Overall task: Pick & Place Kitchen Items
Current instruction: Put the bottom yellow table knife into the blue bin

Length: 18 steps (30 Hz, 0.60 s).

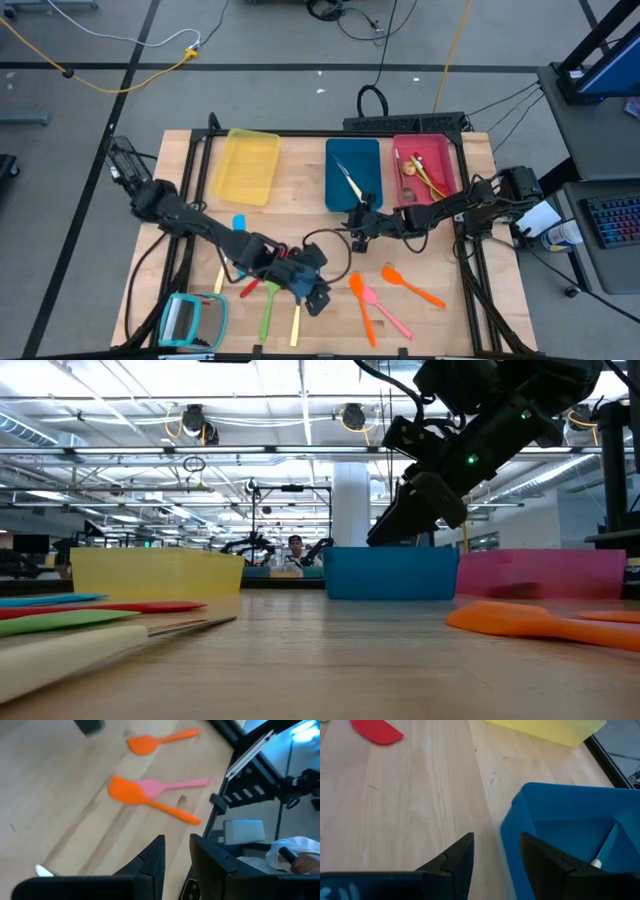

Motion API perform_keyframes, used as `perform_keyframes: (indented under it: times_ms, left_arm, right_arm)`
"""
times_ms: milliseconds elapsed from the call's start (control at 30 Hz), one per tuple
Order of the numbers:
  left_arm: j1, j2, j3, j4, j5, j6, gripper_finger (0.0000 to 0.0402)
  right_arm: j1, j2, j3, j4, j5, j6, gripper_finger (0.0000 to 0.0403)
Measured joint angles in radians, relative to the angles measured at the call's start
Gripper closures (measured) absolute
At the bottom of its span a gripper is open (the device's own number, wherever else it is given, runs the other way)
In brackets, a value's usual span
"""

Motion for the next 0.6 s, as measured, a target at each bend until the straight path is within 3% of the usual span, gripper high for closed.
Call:
perform_keyframes:
  times_ms: [167,433,600]
  left_arm:
    - [-0.033,0.064,0.0,-0.054,0.035,-0.098,0.0309]
    - [-0.086,0.181,-0.002,-0.135,0.195,-0.337,0.0309]
    - [-0.104,0.238,-0.002,-0.151,0.225,-0.384,0.0309]
  right_arm:
    - [0.0,0.0,0.0,0.001,0.0,-0.023,0.0254]
    - [-0.002,0.0,0.0,0.015,0.005,-0.16,0.0251]
    - [-0.002,0.0,0.0,0.016,0.006,-0.229,0.025]
